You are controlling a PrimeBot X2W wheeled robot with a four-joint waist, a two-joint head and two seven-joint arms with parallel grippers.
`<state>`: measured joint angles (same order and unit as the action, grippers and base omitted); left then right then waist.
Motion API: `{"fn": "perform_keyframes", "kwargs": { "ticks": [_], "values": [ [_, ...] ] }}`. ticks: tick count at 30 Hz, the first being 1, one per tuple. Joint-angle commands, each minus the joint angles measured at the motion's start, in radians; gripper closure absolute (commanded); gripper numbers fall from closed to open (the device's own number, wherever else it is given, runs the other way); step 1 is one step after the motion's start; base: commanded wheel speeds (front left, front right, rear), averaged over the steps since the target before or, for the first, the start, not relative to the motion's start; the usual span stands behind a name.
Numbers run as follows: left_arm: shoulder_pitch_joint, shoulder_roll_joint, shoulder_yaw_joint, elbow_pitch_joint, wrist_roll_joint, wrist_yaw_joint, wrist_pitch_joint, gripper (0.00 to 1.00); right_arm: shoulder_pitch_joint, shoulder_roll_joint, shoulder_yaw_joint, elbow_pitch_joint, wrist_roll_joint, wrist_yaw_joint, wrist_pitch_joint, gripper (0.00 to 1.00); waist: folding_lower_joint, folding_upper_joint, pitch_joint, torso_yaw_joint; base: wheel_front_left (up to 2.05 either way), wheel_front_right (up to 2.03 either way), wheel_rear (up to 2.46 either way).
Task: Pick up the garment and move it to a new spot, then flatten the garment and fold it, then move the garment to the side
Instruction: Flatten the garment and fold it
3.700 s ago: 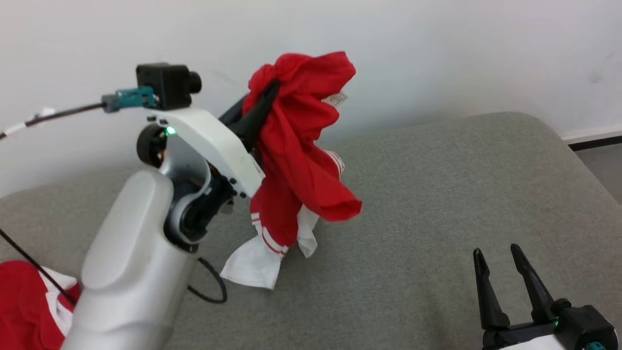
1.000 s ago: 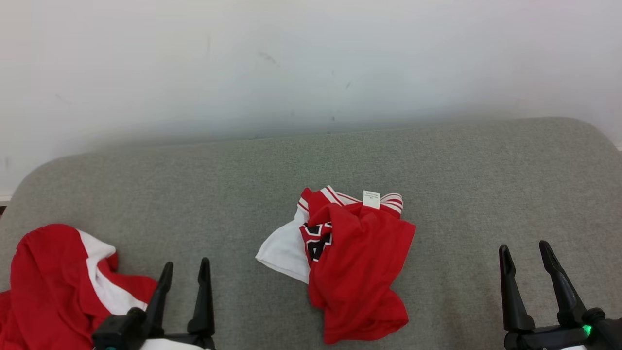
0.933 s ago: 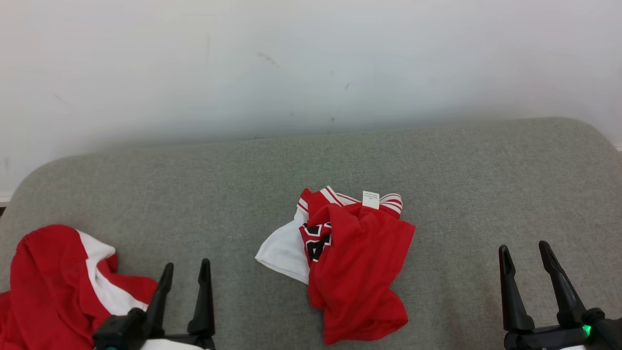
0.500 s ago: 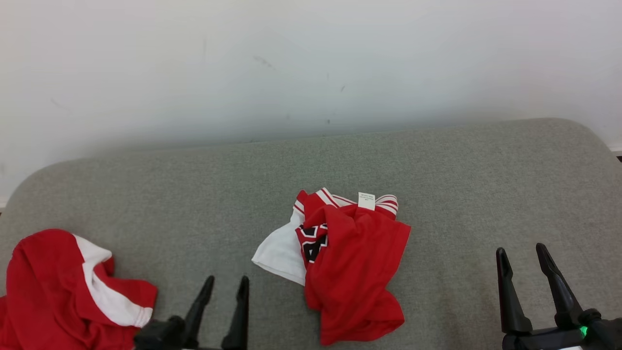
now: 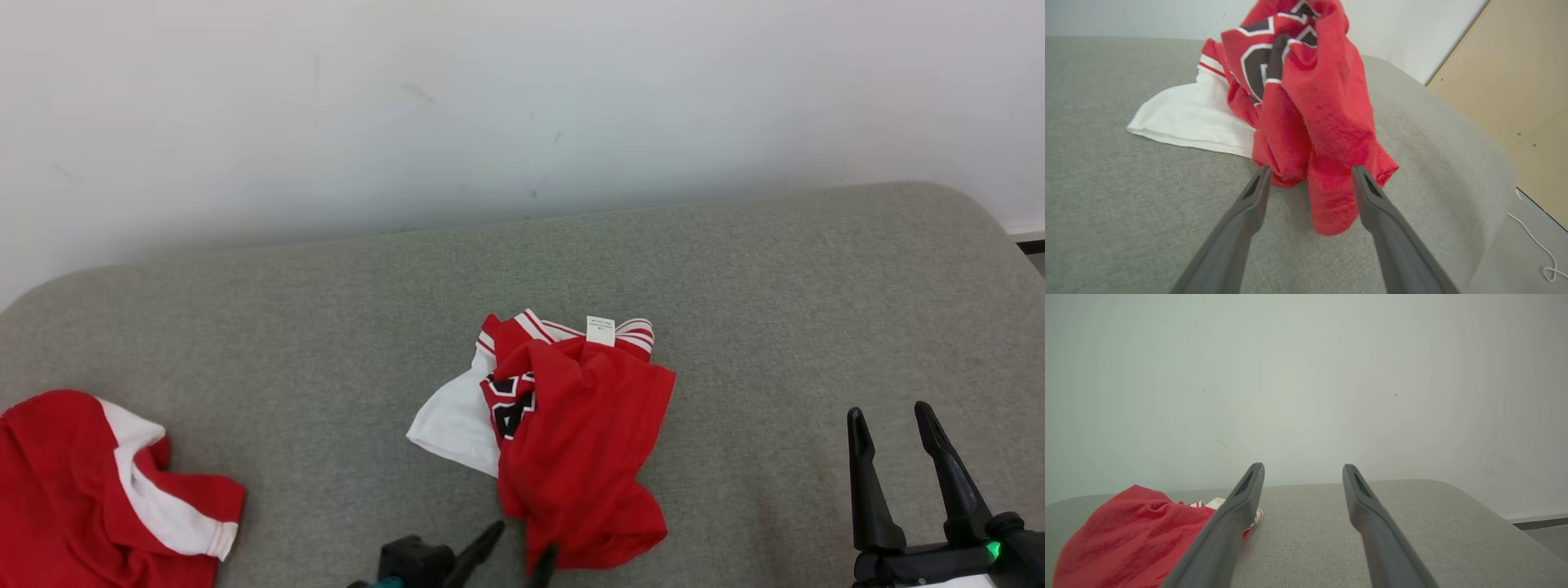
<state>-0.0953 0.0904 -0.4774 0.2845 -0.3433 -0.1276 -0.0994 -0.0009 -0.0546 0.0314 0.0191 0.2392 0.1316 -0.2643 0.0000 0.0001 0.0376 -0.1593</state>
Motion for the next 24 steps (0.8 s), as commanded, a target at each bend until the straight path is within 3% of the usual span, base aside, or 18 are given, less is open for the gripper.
{"fn": "perform_keyframes", "kwargs": {
  "ticks": [1, 7, 13, 14, 15, 16, 24],
  "values": [
    [-0.010, 0.013, -0.025, -0.005, -0.023, -0.004, 0.010, 0.00, -0.013, 0.000, -0.003, 0.003, 0.005, -0.002, 0.000, 0.00, 0.0000, -0.0001, 0.004, -0.006, 0.00, 0.00, 0.00],
    [-0.066, 0.061, -0.124, 0.030, -0.041, -0.003, 0.082, 0.00, -0.023, 0.003, -0.003, 0.003, 0.007, -0.002, 0.000, 0.00, 0.0000, -0.0001, 0.021, -0.024, 0.00, 0.00, 0.00],
    [-0.123, 0.030, -0.142, 0.118, -0.038, -0.001, 0.082, 0.00, -0.040, 0.004, 0.010, 0.012, 0.013, -0.002, 0.000, 0.00, 0.0000, -0.0001, 0.029, -0.048, 0.00, 0.00, 0.00],
    [-0.130, 0.026, -0.142, 0.127, -0.043, 0.000, 0.080, 0.48, -0.039, 0.004, 0.010, 0.013, 0.014, -0.002, 0.000, 0.00, 0.0000, -0.0001, 0.029, -0.051, 0.00, 0.00, 0.00],
    [-0.137, 0.023, -0.143, 0.135, -0.045, -0.001, 0.074, 0.85, -0.039, 0.003, 0.008, 0.013, 0.014, -0.002, 0.000, 0.00, 0.0000, -0.0001, 0.029, -0.054, 0.00, 0.00, 0.00],
    [-0.142, 0.021, -0.142, 0.143, -0.047, -0.001, 0.068, 1.00, -0.038, 0.003, 0.004, 0.012, 0.015, -0.002, 0.000, 0.00, 0.0000, -0.0001, 0.029, -0.056, 0.00, 0.00, 0.00],
    [-0.130, 0.015, -0.141, 0.123, -0.103, -0.002, 0.039, 1.00, -0.025, 0.004, -0.006, 0.012, 0.024, -0.002, 0.000, 0.00, 0.0000, -0.0001, 0.018, -0.051, 0.00, 0.00, 0.00]
  ]
}}
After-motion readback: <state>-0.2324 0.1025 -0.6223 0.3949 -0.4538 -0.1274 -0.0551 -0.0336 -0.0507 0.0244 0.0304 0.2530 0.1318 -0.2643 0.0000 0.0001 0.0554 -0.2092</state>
